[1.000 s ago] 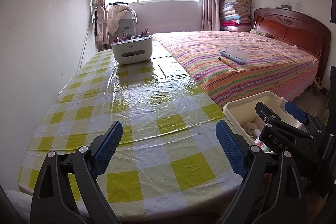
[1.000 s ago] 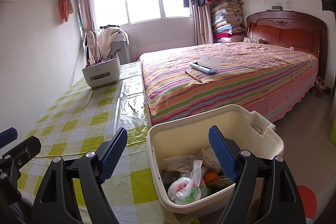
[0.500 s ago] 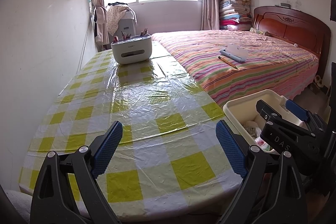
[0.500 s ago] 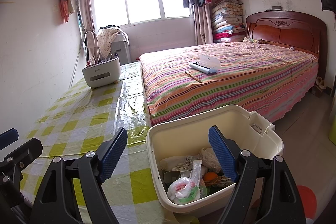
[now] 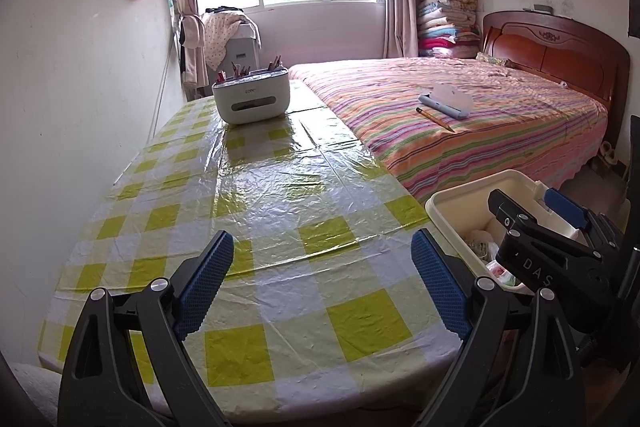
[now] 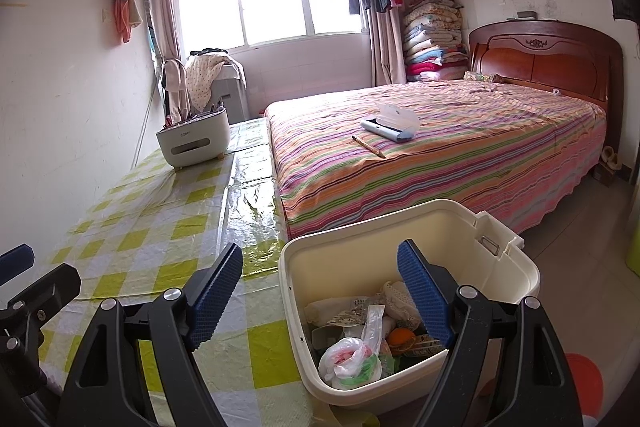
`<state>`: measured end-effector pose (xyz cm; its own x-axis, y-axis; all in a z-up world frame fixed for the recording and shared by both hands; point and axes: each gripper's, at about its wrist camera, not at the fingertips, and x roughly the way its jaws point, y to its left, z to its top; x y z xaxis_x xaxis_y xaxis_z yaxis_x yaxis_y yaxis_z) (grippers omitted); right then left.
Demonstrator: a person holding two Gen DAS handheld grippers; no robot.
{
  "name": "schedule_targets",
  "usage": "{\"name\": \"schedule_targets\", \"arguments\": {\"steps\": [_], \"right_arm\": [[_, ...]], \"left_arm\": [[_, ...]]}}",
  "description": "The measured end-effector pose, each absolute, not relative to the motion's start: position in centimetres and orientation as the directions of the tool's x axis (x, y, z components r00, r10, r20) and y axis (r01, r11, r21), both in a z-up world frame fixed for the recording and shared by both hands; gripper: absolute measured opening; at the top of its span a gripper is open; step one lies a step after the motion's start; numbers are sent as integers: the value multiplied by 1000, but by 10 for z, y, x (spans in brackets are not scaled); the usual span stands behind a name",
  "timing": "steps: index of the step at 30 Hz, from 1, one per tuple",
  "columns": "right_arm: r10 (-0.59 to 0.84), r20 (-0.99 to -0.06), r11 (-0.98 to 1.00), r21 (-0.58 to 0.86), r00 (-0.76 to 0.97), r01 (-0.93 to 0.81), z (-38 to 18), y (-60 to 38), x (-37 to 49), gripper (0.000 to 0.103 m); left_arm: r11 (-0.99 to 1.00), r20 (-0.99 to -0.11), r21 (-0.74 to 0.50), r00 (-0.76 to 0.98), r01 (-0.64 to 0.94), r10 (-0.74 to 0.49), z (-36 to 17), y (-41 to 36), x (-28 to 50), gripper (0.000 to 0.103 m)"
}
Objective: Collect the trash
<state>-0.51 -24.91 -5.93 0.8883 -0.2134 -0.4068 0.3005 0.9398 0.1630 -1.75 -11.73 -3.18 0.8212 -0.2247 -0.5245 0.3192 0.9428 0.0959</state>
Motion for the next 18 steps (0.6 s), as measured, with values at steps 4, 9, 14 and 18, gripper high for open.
{"name": "schedule_targets", "arguments": {"steps": [4, 9, 14, 18], "right_arm": [[-214, -406, 940, 162, 888, 300, -59, -249, -5, 78], [-214, -406, 940, 163, 888, 301, -59, -249, -5, 78], [-213, -409, 940, 160, 887, 300, -59, -249, -6, 78], [-212, -410, 940, 161, 887, 300, -59, -250, -6, 78]], "left_arm": [[943, -521, 103, 824, 318, -221, -31, -117, -18, 89], [939, -514, 128, 831, 320, -214, -31, -118, -18, 89], [925, -496, 156, 838, 345, -229, -30, -123, -24, 89], [916, -453, 189, 858, 355, -240, -28, -126, -31, 89]]}}
